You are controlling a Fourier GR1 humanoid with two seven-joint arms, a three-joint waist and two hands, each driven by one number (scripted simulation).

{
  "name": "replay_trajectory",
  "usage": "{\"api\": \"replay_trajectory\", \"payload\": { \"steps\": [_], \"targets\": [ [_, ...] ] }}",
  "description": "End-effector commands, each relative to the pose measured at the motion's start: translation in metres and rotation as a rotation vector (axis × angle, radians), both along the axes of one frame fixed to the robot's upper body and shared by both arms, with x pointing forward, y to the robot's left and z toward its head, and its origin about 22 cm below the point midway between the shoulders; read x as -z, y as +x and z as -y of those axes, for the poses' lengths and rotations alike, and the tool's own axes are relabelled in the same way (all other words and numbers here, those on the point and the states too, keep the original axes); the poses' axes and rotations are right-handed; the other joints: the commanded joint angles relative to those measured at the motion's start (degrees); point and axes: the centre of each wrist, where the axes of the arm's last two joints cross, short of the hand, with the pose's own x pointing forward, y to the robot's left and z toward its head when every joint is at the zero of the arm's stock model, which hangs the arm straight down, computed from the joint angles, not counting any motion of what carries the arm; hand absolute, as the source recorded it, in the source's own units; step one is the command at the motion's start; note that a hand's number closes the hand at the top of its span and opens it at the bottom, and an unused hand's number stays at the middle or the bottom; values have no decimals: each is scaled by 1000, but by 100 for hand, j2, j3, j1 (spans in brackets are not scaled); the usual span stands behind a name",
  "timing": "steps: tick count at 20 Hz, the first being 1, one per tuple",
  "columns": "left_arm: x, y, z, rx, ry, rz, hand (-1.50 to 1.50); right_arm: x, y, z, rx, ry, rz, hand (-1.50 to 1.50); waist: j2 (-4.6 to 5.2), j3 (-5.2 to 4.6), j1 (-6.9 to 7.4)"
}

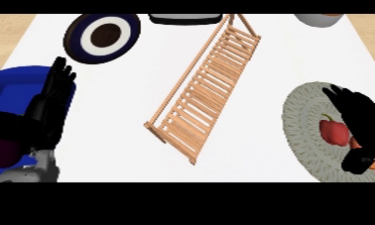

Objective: Pick the bell pepper from the placemat and place it in the tiered shelf

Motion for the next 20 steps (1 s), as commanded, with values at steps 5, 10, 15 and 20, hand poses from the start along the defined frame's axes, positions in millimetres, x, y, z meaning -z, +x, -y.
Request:
{"api": "replay_trajectory", "payload": {
  "steps": [5,10,15,20],
  "targets": [
    [-6,2,16,-4,3,2,0,21,-6,10,-6,27,9,-150,-4,1,-17],
    [-2,7,-8,6,-13,12,0,36,0,8,-37,38,20,-150,-1,-1,-10],
    [-5,0,-5,8,1,-2,0,53,23,36,-38,43,1,-150,4,1,25],
    [12,-1,-11,-9,4,9,0,74,14,30,-5,50,-37,-150,4,-1,5]
  ]
}}
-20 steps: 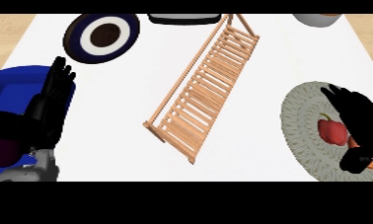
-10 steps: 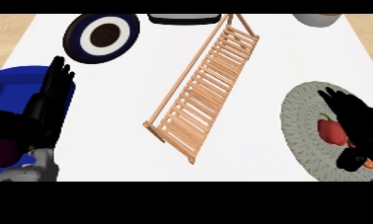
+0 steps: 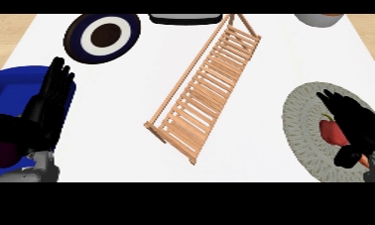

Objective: Pick the bell pepper from the placemat and place it in the tiered shelf

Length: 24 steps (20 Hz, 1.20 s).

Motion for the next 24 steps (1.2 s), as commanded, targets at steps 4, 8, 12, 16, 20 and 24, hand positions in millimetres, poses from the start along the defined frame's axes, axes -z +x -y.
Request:
{"api": "replay_trajectory", "payload": {
  "steps": [4,8,12,16,20,24],
  "targets": [
    [11,-4,18,-4,6,-2,0,34,3,16,-21,-28,-90,150,4,1,4],
    [9,13,23,9,9,11,0,17,17,8,-108,-113,-7,150,6,0,-8],
    [5,0,17,7,5,-12,0,23,4,-47,-386,-23,-13,150,-13,-2,16],
    [2,9,15,17,4,-3,0,36,-24,-103,-869,131,-103,150,4,-2,92],
    [0,1,7,-1,-2,-13,0,35,-46,-105,-967,230,-124,150,-19,0,-20],
    [2,-4,4,-16,-18,-21,0,-1,-59,-106,-1004,372,-178,150,-38,-12,-97]
  ]
}}
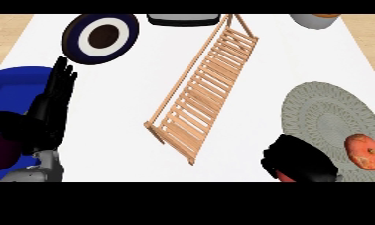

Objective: Pick the bell pepper from the placemat and place it in the tiered shelf

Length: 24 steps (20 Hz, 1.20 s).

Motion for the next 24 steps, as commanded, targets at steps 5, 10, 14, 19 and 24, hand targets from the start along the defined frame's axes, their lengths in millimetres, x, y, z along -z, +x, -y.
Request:
{"api": "replay_trajectory", "payload": {
  "steps": [5,10,14,19,24],
  "targets": [
    [3,-5,-14,-16,-1,-11,0,-62,-43,5,-49,346,-143,150,22,79,-118],
    [13,-2,-5,-39,3,-8,0,-111,-58,10,31,590,-145,150,38,68,-205],
    [2,-4,-14,-12,5,-3,0,-150,-56,27,171,670,-55,150,60,68,-18],
    [-4,7,7,10,0,1,0,-197,-35,38,260,694,36,150,68,74,75],
    [-10,10,-10,9,6,5,0,-228,-5,29,299,743,11,150,59,77,82]
  ]
}}
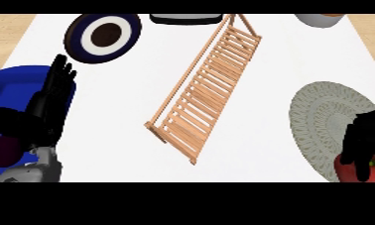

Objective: Pick the bell pepper from the placemat and place it in the tiered shelf

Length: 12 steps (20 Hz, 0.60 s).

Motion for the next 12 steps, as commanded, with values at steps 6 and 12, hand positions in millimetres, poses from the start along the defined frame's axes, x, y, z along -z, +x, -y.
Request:
{"api": "replay_trajectory", "payload": {
  "steps": [6,12],
  "targets": [
    [-6,-1,5,22,-4,10,0,6,46,-50,68,73,-16,150,2,11,39],
    [10,-4,8,-6,6,-3,0,-7,101,-66,95,104,-18,150,5,10,51]
  ]
}}
